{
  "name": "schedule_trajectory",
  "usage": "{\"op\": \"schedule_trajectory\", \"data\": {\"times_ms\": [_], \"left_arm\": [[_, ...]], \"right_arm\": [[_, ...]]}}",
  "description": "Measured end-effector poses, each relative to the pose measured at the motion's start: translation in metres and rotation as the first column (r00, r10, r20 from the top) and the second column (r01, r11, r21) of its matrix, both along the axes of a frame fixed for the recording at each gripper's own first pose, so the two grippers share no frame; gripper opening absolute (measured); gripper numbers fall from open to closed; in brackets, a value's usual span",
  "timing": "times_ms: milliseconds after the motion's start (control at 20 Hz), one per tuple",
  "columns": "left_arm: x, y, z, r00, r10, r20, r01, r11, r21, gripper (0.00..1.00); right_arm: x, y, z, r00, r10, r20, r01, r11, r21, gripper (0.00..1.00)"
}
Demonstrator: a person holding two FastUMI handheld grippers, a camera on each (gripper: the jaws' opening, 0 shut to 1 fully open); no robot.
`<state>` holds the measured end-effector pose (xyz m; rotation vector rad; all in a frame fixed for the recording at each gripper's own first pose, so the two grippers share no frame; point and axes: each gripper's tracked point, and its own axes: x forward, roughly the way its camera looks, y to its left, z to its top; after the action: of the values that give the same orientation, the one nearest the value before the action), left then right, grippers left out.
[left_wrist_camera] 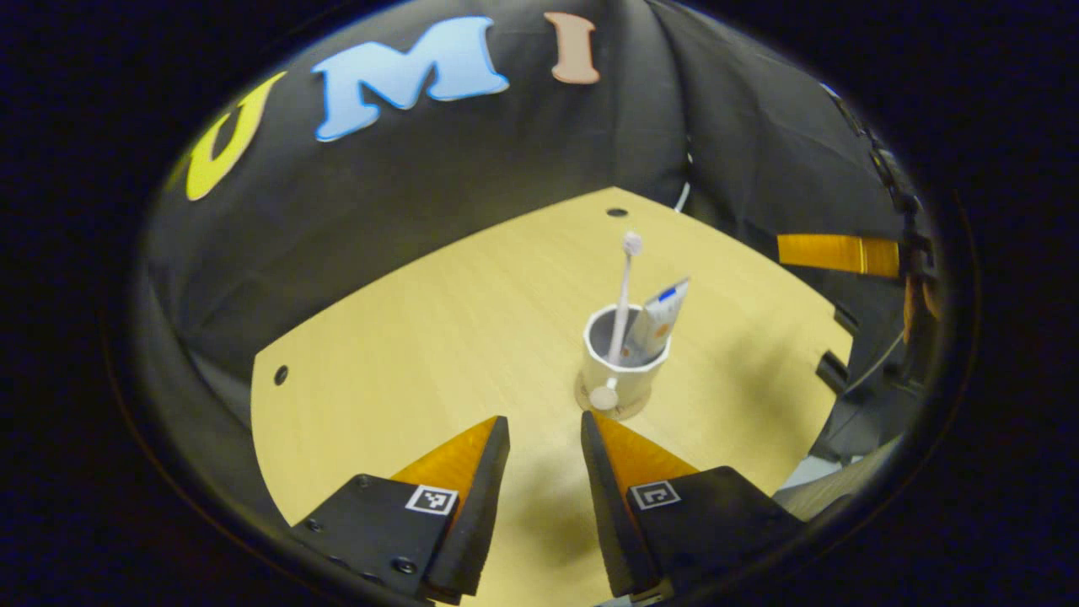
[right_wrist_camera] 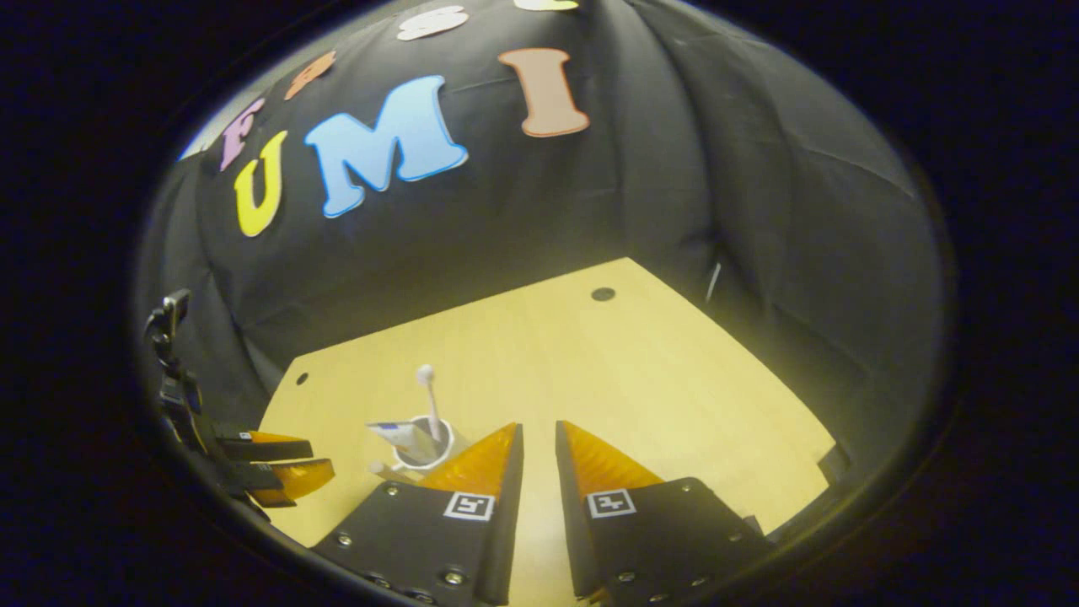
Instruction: Put the toothbrush and toothpaste on the desktop into the cup, then pick up the cup and place it on the coaster on the desktop.
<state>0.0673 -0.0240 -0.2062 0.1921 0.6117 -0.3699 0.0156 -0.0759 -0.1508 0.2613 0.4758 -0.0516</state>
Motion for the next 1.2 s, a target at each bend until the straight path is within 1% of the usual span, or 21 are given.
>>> {"op": "schedule_trajectory", "data": {"times_ms": [50, 100, 150, 200, 250, 350, 400, 450, 500, 550, 650, 700, 750, 850, 1050, 1100, 1150, 1200], "left_arm": [[0.002, 0.009, 0.02, 0.997, 0.049, 0.053, -0.047, 0.999, -0.023, 0.63], [0.003, 0.019, 0.04, 0.99, 0.094, 0.106, -0.091, 0.995, -0.039, 0.57], [0.004, 0.031, 0.066, 0.978, 0.139, 0.159, -0.132, 0.99, -0.055, 0.6], [0.006, 0.041, 0.089, 0.963, 0.177, 0.205, -0.164, 0.983, -0.075, 0.57], [0.003, 0.049, 0.116, 0.944, 0.211, 0.252, -0.191, 0.976, -0.101, 0.58], [0.003, 0.054, 0.158, 0.905, 0.263, 0.336, -0.218, 0.962, -0.164, 0.6], [0.003, 0.058, 0.181, 0.889, 0.274, 0.368, -0.215, 0.957, -0.194, 0.6], [0.005, 0.058, 0.197, 0.874, 0.278, 0.399, -0.208, 0.955, -0.211, 0.59], [0.009, 0.061, 0.21, 0.86, 0.283, 0.425, -0.207, 0.954, -0.216, 0.55], [0.008, 0.061, 0.217, 0.851, 0.278, 0.446, -0.199, 0.956, -0.216, 0.63], [0.01, 0.059, 0.224, 0.843, 0.263, 0.47, -0.185, 0.961, -0.206, 0.59], [0.012, 0.06, 0.227, 0.84, 0.261, 0.476, -0.185, 0.962, -0.202, 0.59], [0.013, 0.059, 0.228, 0.838, 0.26, 0.479, -0.181, 0.962, -0.205, 0.63], [0.015, 0.058, 0.23, 0.834, 0.273, 0.479, -0.181, 0.956, -0.23, 0.63], [0.028, 0.048, 0.233, 0.834, 0.303, 0.461, -0.177, 0.938, -0.297, 0.63], [0.028, 0.048, 0.233, 0.834, 0.308, 0.458, -0.179, 0.936, -0.303, 0.63], [0.029, 0.05, 0.233, 0.834, 0.308, 0.458, -0.182, 0.936, -0.3, 0.59], [0.03, 0.051, 0.234, 0.834, 0.305, 0.461, -0.181, 0.939, -0.294, 0.59]], "right_arm": [[0.007, 0.009, 0.009, 0.999, 0.038, 0.016, -0.038, 0.999, -0.016, 0.26], [0.014, 0.017, 0.019, 0.997, 0.074, 0.032, -0.073, 0.997, -0.036, 0.26], [0.021, 0.025, 0.027, 0.993, 0.111, 0.049, -0.108, 0.992, -0.06, 0.26], [0.025, 0.031, 0.039, 0.987, 0.143, 0.068, -0.137, 0.986, -0.092, 0.26], [0.03, 0.034, 0.05, 0.982, 0.168, 0.091, -0.157, 0.98, -0.123, 0.26], [0.038, 0.043, 0.075, 0.968, 0.204, 0.143, -0.181, 0.971, -0.158, 0.26], [0.043, 0.046, 0.089, 0.961, 0.212, 0.176, -0.183, 0.969, -0.168, 0.26], [0.046, 0.048, 0.1, 0.956, 0.212, 0.204, -0.177, 0.968, -0.177, 0.26], [0.052, 0.049, 0.108, 0.951, 0.206, 0.231, -0.165, 0.969, -0.186, 0.24], [0.057, 0.051, 0.118, 0.945, 0.2, 0.258, -0.153, 0.969, -0.191, 0.26], [0.061, 0.051, 0.137, 0.933, 0.191, 0.305, -0.134, 0.971, -0.199, 0.25], [0.064, 0.05, 0.146, 0.926, 0.185, 0.329, -0.121, 0.971, -0.206, 0.26], [0.065, 0.048, 0.157, 0.919, 0.177, 0.352, -0.104, 0.971, -0.215, 0.26], [0.067, 0.044, 0.17, 0.91, 0.168, 0.379, -0.088, 0.972, -0.218, 0.25], [0.068, 0.039, 0.184, 0.903, 0.157, 0.399, -0.074, 0.974, -0.215, 0.25], [0.066, 0.038, 0.186, 0.903, 0.156, 0.4, -0.069, 0.972, -0.222, 0.25], [0.066, 0.038, 0.186, 0.903, 0.155, 0.401, -0.066, 0.972, -0.226, 0.25], [0.065, 0.038, 0.186, 0.903, 0.153, 0.401, -0.063, 0.971, -0.229, 0.25]]}}
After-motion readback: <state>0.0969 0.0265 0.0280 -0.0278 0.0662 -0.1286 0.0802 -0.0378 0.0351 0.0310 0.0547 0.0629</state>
